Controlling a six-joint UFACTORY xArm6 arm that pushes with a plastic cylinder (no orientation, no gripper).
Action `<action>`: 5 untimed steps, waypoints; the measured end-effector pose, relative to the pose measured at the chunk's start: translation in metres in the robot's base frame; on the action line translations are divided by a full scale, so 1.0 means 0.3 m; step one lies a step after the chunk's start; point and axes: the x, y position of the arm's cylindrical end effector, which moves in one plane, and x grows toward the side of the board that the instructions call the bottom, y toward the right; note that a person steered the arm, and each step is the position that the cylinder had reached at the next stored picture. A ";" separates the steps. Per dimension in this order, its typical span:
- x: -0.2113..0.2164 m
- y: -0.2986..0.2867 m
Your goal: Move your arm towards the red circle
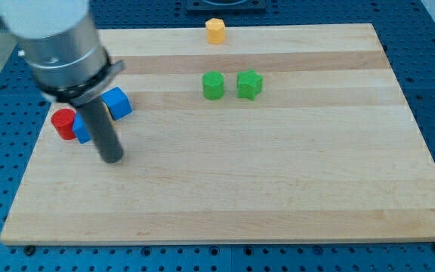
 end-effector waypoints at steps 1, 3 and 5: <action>0.009 -0.164; -0.023 -0.288; -0.103 -0.287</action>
